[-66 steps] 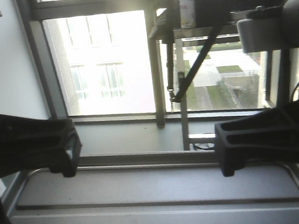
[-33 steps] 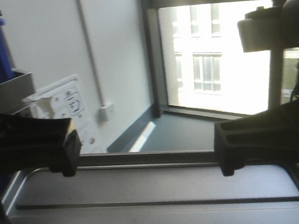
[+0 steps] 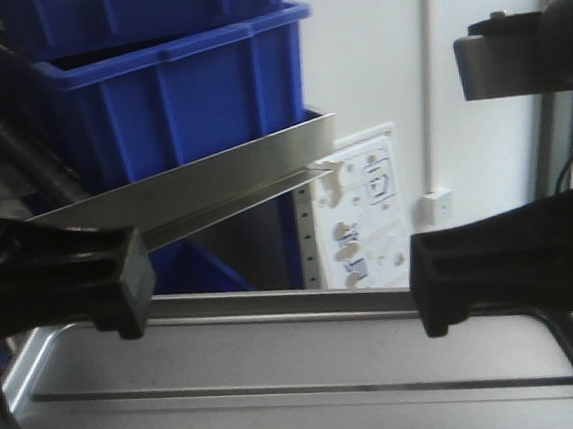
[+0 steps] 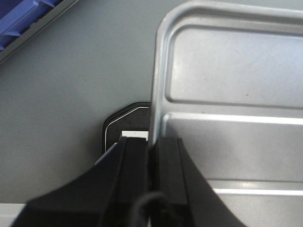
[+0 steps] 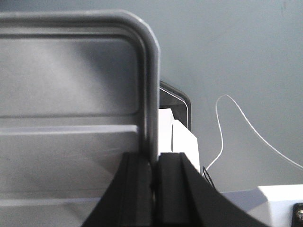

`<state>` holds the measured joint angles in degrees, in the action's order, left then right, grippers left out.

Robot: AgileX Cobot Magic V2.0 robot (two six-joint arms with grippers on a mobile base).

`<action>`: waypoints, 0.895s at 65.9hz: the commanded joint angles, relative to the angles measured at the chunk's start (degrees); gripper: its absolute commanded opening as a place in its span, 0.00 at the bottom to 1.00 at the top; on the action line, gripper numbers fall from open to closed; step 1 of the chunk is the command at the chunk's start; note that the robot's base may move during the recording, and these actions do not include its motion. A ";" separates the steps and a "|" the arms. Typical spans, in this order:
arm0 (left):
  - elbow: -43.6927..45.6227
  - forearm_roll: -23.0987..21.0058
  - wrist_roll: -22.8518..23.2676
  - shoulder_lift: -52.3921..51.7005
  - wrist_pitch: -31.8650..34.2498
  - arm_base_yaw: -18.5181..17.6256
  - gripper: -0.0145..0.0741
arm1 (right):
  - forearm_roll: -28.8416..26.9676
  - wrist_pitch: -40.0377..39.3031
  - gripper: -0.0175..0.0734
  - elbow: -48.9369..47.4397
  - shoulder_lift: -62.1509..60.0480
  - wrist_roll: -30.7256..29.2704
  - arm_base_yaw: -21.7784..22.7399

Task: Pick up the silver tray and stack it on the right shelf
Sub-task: 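Carry the tray with both grippers over the tray on the other shelf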

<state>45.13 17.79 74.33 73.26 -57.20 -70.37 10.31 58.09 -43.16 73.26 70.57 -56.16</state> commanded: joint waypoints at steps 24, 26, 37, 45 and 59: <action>0.29 4.49 0.18 -1.18 -19.49 0.19 0.05 | 4.88 16.00 0.27 -0.30 -1.23 -0.50 0.62; 0.29 4.49 0.18 -1.18 -19.49 0.19 0.05 | 4.88 16.00 0.27 -0.30 -1.23 -0.50 0.62; 0.29 4.49 0.18 -1.18 -19.49 0.19 0.05 | 4.88 16.00 0.27 -0.30 -1.23 -0.50 0.62; 0.29 4.49 0.18 -1.18 -19.49 0.19 0.05 | 4.88 16.00 0.27 -0.30 -1.23 -0.50 0.62; 0.29 4.49 0.18 -1.18 -19.49 0.19 0.05 | 4.88 16.00 0.27 -0.30 -1.23 -0.50 0.62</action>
<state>45.13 17.79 74.33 73.26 -57.30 -70.37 10.31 58.09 -43.16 73.26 70.57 -56.16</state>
